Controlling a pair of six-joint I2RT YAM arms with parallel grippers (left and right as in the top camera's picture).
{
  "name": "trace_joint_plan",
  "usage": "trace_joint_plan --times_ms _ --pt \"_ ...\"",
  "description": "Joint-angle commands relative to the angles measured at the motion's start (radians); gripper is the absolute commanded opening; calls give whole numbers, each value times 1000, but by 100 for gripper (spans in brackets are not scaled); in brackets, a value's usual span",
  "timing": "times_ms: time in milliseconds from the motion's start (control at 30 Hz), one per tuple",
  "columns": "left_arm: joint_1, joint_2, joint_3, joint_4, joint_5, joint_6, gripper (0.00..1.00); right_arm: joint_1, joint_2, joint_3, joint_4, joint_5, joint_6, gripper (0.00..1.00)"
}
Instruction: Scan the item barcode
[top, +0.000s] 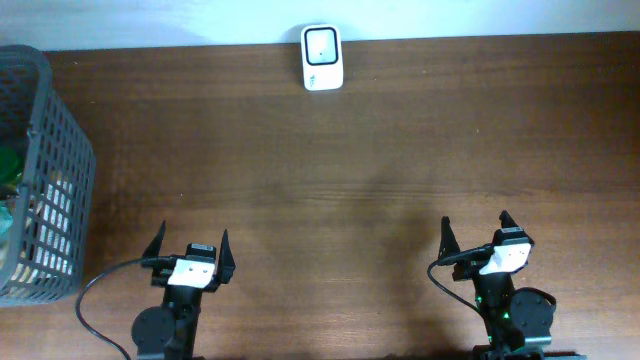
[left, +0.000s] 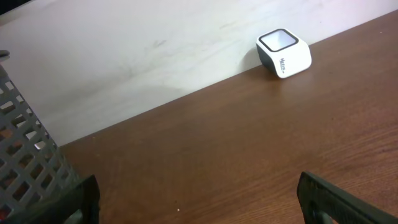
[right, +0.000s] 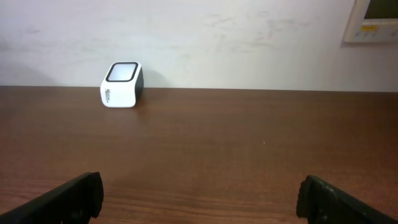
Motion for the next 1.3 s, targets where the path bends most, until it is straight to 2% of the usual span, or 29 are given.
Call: trace_joint_plan --times_ms 0,267,600,767,867,1033,1267 --pt "8 -7 -2 2 12 14 99 6 -7 -7 -2 5 4 98" --pt "8 -7 -2 0 59 14 99 6 -7 -7 -2 5 4 98" --pt "8 -7 9 15 69 -151 99 6 -7 -7 -2 5 4 98" --pt "8 -7 50 15 169 -155 99 6 -7 -7 -2 5 4 98" --pt "8 5 87 14 174 -156 99 6 -7 -7 -2 5 4 99" --pt "8 96 190 7 201 -156 99 6 -7 -7 -2 5 4 98" --pt "8 323 398 -70 268 -155 99 6 -7 -7 -2 5 4 98"
